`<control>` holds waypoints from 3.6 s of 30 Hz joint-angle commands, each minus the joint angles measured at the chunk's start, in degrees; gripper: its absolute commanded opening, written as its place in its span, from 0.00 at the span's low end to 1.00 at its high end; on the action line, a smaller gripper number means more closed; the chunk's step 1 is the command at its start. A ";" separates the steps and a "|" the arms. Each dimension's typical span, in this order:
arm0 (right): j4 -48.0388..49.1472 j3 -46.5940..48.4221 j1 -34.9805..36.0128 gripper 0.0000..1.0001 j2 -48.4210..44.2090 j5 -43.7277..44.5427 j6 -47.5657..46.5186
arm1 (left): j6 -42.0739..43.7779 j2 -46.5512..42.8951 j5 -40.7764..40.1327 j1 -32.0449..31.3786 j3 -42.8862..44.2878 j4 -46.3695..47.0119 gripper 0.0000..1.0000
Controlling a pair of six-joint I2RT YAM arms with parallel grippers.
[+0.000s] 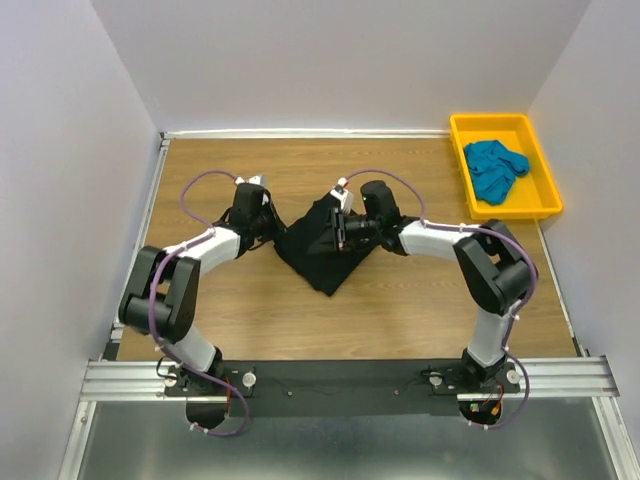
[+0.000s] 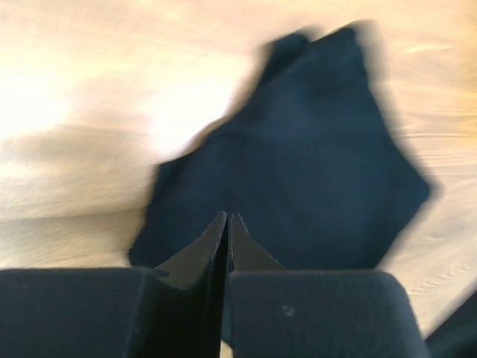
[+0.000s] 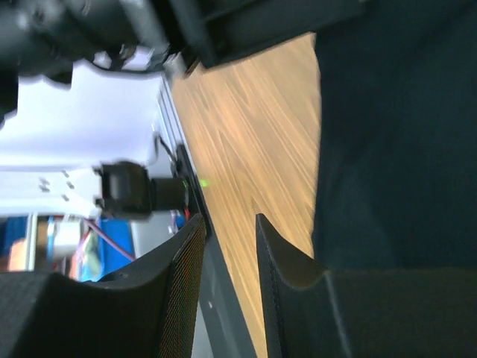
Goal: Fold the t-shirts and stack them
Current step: Fold the tshirt
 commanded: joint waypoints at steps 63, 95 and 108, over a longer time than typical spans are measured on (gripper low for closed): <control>3.68 2.50 -22.91 0.46 4.32 -6.06 -0.01 | 2.42 -1.82 5.28 -18.08 -9.75 -4.57 0.07; 6.23 13.27 -21.23 0.46 14.36 -6.59 3.42 | 2.52 2.23 5.81 -17.38 -9.92 -3.78 0.07; 10.10 -12.15 -16.66 0.45 8.70 -6.24 -3.34 | -3.99 -12.09 -2.97 -13.25 -10.01 -7.39 0.13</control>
